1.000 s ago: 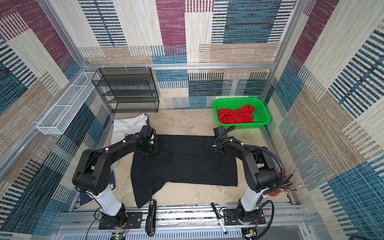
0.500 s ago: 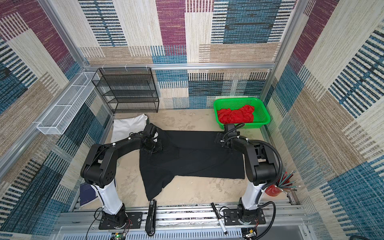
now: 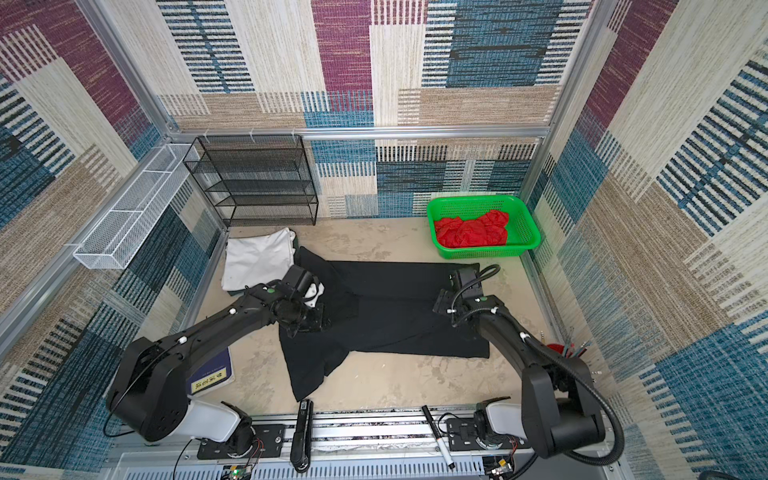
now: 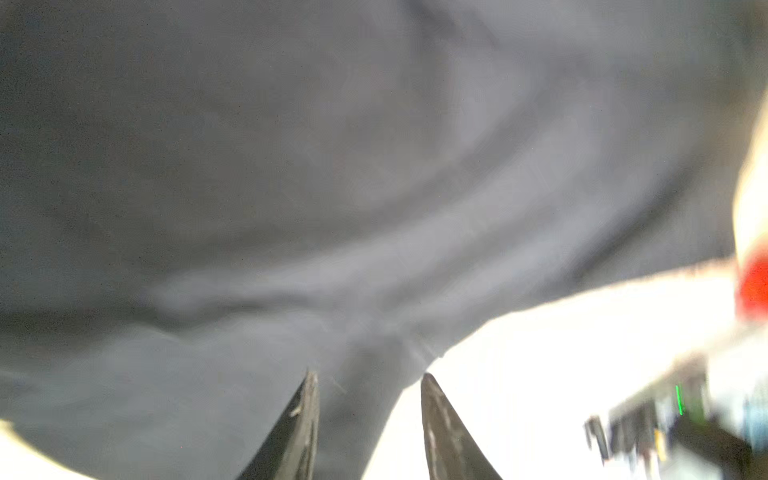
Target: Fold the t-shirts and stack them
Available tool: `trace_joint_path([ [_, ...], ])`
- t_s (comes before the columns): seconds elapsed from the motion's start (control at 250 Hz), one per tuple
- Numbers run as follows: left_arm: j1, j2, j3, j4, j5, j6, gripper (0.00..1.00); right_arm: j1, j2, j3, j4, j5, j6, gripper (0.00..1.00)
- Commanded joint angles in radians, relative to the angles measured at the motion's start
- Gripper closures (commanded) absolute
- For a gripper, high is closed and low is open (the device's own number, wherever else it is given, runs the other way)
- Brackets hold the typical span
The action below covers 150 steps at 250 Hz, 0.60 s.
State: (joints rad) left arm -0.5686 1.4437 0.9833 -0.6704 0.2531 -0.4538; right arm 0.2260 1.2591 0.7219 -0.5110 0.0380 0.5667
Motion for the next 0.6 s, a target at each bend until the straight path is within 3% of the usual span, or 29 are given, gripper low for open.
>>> trace_joint_path([
  [0.0, -0.123, -0.038, -0.032, -0.134, 0.015, 0.055, 0.63, 0.023, -0.053, -0.039, -0.060, -0.022, 0.085, 0.19],
  [0.152, -0.257, -0.085, -0.105, -0.124, -0.021, 0.079, 0.66, 0.049, -0.094, -0.068, -0.113, -0.028, 0.113, 0.19],
  [0.292, -0.341, -0.038, -0.126, -0.091, -0.074, 0.091, 0.64, 0.070, -0.164, -0.138, -0.110, -0.043, 0.156, 0.19],
  [0.432, -0.362, 0.025, -0.118, -0.080, -0.246, 0.067, 0.60, 0.072, -0.225, -0.147, -0.117, -0.045, 0.166, 0.19],
  [0.596, -0.356, 0.085, -0.099, -0.020, -0.363, 0.069, 0.56, 0.072, -0.230, -0.140, -0.121, -0.056, 0.155, 0.19],
])
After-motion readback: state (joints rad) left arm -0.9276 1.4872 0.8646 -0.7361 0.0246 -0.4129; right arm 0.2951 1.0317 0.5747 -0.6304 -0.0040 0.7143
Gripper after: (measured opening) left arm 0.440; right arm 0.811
